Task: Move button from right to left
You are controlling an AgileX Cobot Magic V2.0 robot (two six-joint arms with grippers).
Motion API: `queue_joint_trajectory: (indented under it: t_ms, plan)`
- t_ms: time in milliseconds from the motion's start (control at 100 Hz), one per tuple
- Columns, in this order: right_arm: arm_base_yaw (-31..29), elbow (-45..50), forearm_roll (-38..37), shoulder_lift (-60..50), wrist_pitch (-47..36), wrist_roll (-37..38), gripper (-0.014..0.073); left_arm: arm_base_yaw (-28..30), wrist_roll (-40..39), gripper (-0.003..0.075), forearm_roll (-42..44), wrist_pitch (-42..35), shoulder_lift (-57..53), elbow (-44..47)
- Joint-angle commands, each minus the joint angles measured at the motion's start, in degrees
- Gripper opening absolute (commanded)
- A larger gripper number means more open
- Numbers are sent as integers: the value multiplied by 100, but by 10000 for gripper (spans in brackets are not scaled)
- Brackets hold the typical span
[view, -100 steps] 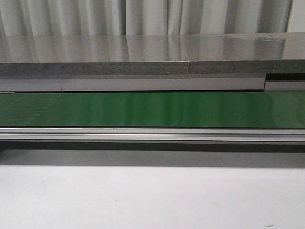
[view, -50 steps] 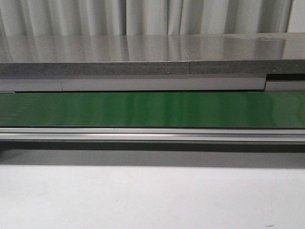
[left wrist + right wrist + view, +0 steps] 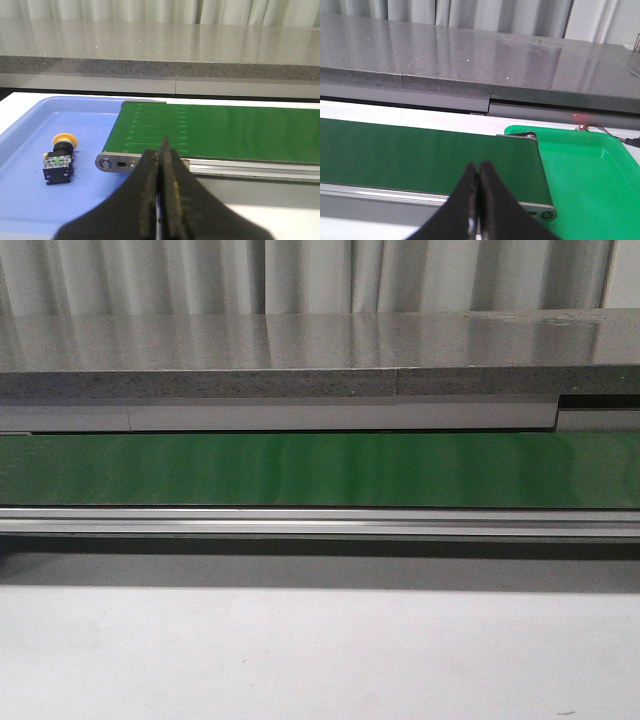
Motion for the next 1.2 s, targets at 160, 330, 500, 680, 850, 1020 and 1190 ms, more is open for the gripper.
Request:
queue_joint_trajectory:
  t_ms: [160,330,500,680,850,1020,1190]
  plan:
    - [-1,-134,29,53,-474,-23,-69,11,-35,-20,0,-400,-181,264]
    - [-21,-82,285,59,-957,-23,-69,11,-35,-20,0,-400,-181,264]
    - [141,470,236,120,-1911,32,-69,11,-35,-20,0,-400,-181,264]
    - [241,1018,-626,120,-2905,881,-69,11,-35,-20,0,-400,-181,264]
    - [241,1422,-645,113,-3023,938,-69,11,-35,-20,0,-400,-181,264]
    - [241,1929,-650,-101,-3286,1099,-69,11,-35,-20,0,-400,-181,264]
    - [241,1920,-779,-222,-3032,1099,-69,11,-35,-20,0,-400,-181,264]
